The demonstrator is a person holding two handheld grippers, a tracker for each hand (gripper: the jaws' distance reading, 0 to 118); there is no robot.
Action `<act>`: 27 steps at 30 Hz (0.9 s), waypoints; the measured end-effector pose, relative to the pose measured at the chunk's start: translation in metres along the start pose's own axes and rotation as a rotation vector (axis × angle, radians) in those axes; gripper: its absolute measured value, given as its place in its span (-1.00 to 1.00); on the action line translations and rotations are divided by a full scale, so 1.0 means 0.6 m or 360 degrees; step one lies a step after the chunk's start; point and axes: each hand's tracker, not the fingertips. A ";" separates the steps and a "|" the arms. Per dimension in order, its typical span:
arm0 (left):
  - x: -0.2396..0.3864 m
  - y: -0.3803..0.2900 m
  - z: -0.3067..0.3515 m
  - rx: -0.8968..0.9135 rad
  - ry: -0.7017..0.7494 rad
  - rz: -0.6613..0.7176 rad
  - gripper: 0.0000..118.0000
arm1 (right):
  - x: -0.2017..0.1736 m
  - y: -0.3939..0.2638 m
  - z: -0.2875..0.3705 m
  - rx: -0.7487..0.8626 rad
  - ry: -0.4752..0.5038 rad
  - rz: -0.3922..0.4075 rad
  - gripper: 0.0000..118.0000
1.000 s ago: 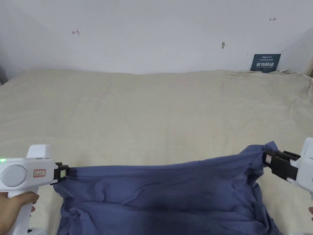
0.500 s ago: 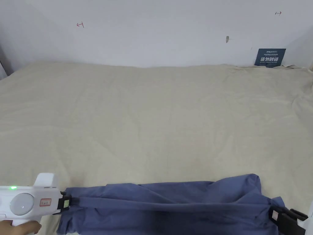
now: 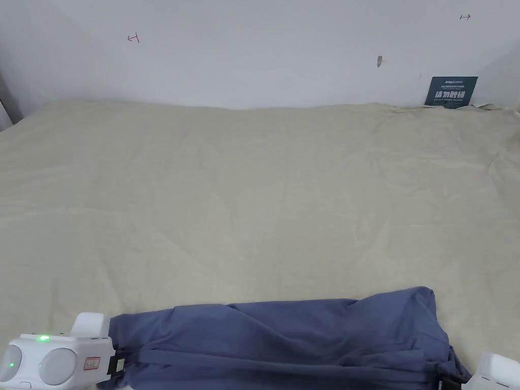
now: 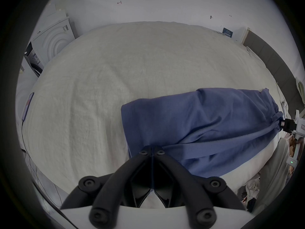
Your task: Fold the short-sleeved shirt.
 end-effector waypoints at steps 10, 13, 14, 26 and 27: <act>0.005 0.031 0.060 0.0116 0.0030 0.0163 0.97 | -0.025 0.053 0.093 0.0265 0.0040 0.0069 0.47; 0.013 0.051 0.092 0.0243 0.0022 0.0137 0.98 | -0.053 0.088 0.141 0.0430 0.0066 0.0113 0.59; 0.018 0.058 0.103 0.0270 0.0023 0.0125 0.98 | -0.061 0.099 0.153 0.0480 0.0073 0.0122 0.63; 0.079 0.151 0.215 0.0823 0.0059 0.0027 0.99 | -0.145 0.199 0.246 0.1114 0.0068 0.0318 0.86; 0.087 0.154 0.223 0.0874 0.0044 0.0031 0.99 | -0.151 0.201 0.247 0.1142 0.0068 0.0331 0.86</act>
